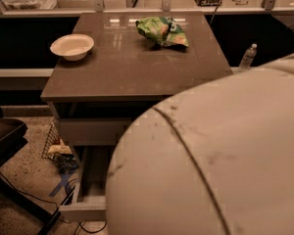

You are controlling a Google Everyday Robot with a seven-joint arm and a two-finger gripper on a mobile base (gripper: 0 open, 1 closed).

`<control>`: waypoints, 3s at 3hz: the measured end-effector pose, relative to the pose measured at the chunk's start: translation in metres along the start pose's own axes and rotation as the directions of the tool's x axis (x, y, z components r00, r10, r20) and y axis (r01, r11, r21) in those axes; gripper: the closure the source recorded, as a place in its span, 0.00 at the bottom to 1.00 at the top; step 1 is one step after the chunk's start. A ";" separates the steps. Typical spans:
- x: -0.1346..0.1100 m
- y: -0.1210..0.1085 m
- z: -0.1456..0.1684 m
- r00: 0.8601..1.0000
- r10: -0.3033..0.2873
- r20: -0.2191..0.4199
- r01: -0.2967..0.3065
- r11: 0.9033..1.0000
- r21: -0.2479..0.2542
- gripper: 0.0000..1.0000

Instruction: Open middle drawer

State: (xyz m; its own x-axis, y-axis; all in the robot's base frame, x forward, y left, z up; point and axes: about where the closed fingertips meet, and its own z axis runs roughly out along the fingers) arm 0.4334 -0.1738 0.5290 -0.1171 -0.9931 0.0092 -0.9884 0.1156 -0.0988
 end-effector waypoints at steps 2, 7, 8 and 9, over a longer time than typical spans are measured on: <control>0.007 -0.054 -0.041 0.991 -0.133 0.031 0.127 0.981 0.148 0.72; 0.021 0.018 -0.036 0.966 -0.033 0.257 0.004 0.994 0.113 1.00; 0.029 0.026 -0.039 0.946 -0.001 0.323 -0.041 0.992 0.122 1.00; 0.029 0.027 -0.034 0.933 0.002 0.359 -0.050 0.991 0.124 1.00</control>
Offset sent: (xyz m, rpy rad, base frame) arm 0.0722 -0.0324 0.0343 0.1312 -0.2048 0.1872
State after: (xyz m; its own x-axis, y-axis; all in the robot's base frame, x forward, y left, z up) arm 0.3997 -0.1988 0.5609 -0.0760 -0.9340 -0.3490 -0.9616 0.1613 -0.2222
